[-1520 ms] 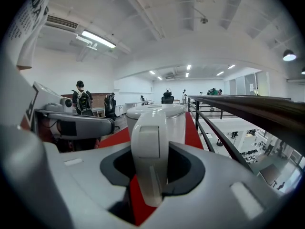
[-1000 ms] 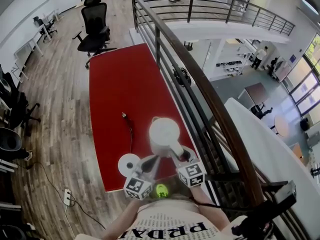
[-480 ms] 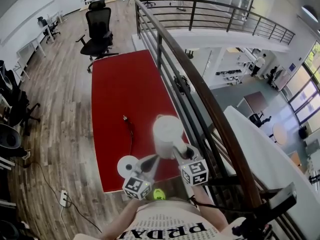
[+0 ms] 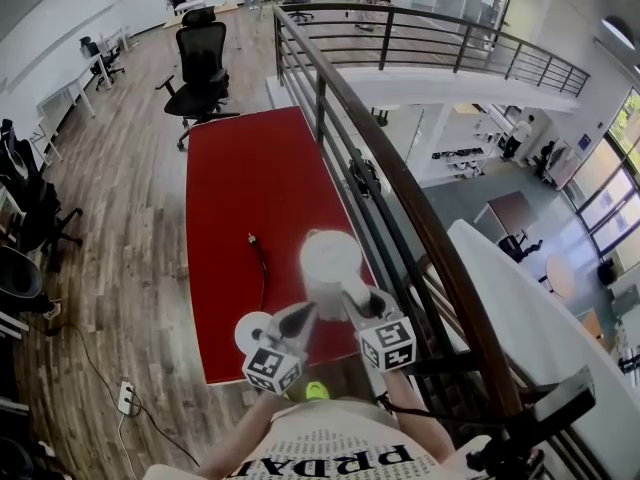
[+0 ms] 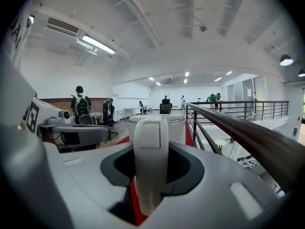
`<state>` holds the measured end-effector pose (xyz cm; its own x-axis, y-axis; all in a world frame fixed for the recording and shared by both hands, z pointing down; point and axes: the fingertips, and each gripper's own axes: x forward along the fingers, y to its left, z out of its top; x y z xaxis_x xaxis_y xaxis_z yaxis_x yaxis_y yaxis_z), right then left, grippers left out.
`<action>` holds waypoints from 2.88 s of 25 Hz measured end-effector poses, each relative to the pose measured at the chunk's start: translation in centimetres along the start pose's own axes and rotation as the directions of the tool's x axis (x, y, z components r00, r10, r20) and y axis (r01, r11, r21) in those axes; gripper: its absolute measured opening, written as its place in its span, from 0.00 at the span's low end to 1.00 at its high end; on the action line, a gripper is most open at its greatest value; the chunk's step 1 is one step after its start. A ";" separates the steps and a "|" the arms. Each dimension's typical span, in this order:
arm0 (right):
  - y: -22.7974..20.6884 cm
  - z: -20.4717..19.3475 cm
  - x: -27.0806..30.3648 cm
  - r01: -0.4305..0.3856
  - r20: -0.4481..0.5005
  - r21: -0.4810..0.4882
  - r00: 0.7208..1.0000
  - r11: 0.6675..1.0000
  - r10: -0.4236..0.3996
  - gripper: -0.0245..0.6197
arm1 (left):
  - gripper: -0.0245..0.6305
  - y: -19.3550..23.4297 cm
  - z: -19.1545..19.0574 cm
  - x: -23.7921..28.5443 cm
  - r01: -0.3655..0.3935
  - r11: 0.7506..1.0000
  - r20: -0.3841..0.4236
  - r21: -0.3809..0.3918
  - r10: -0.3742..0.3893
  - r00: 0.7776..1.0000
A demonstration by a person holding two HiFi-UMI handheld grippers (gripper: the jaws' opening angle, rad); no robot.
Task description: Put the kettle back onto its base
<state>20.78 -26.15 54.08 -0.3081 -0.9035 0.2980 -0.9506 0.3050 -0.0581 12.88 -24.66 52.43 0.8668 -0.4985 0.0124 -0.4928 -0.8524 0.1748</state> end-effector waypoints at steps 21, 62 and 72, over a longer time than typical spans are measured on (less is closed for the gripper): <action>3.9 1.9 1.3 -0.090 0.015 -0.053 0.996 0.995 0.091 0.23 | 0.02 2.2 0.5 -2.6 -0.083 0.997 0.007 -0.005 0.083 0.997; 19.6 1.3 9.0 -0.393 -0.038 -0.044 0.919 0.918 0.392 0.24 | 0.02 12.3 -0.8 -16.7 -0.383 0.922 -0.058 -0.052 0.380 0.923; 20.8 -0.6 9.7 -0.420 -0.047 -0.029 0.907 0.907 0.419 0.24 | 0.02 12.6 -2.5 -17.6 -0.404 0.913 -0.076 -0.060 0.399 0.914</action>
<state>-1.94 -28.38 56.32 -0.6757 -0.6775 0.2904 -0.7315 0.6650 -0.1505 -8.39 -26.26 56.90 0.6011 -0.7837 0.1564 -0.7953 -0.5673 0.2138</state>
